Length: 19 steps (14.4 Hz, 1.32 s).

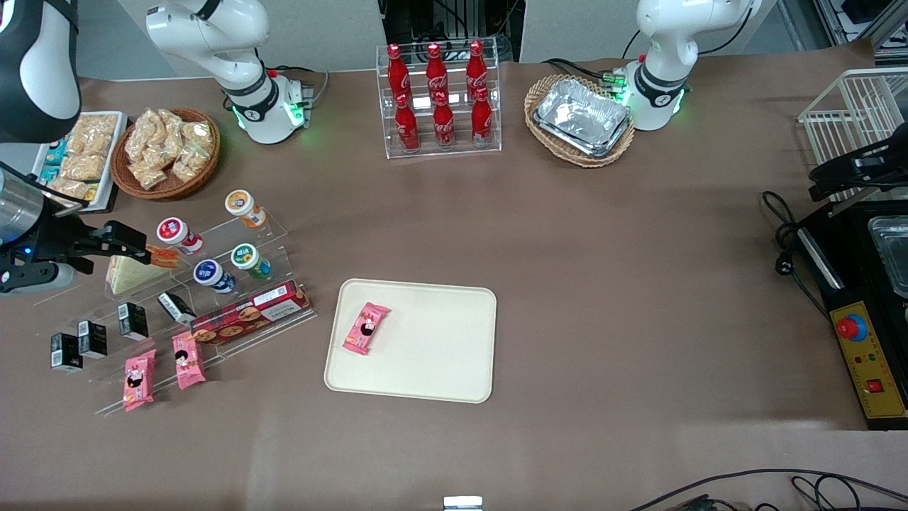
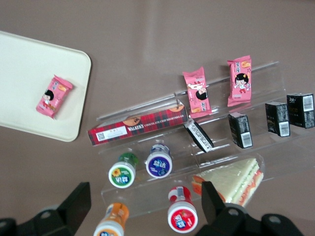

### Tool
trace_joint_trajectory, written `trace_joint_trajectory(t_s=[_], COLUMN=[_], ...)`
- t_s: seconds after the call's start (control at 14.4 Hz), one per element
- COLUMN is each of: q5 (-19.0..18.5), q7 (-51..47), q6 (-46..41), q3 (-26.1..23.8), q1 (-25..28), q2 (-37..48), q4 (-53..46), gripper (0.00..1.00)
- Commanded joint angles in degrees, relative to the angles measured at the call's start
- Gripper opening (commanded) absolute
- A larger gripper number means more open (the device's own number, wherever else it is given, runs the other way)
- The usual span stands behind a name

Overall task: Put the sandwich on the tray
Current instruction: 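Move the right gripper down toward the wrapped sandwich in the acrylic rack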

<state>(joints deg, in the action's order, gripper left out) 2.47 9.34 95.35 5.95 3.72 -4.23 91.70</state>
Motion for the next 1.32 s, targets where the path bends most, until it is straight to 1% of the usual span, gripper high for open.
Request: trace_joint_trajectory(t_s=[0.0, 0.14, 0.28, 0.42, 0.63, 0.7, 0.77, 0.84, 1.04, 1.25], q5=[-0.89, -0.89, -0.98, -2.37, -2.47, -2.64, -4.13, -5.18, -5.63, -4.58], q7=[2.00, -0.35, -6.84, -15.53, -26.00, -29.95, -34.34, -36.65, -38.16, -38.25], q6=[-2.27, -3.32, -5.78, -8.94, -13.86, -14.31, -14.40, -15.01, -15.99, -15.02], q3=[2.56, 5.63, 7.05, 6.97, 6.44, 5.74, 4.78, 4.51, 5.38, 10.73], q1=[-0.21, -0.12, -0.12, 0.05, 0.58, 1.54, 2.68, 2.69, 2.52, 2.61], q2=[1.32, 1.76, 2.90, 4.22, 5.37, 5.80, 5.90, 6.42, 7.48, 8.36], q4=[0.05, 0.41, 0.32, 0.23, 0.23, 0.23, -0.12, -0.03, -0.12, -0.12], gripper=[1.00, 1.00, 1.00, 1.00, 1.00, 1.00, 1.00, 1.00, 1.00, 1.00])
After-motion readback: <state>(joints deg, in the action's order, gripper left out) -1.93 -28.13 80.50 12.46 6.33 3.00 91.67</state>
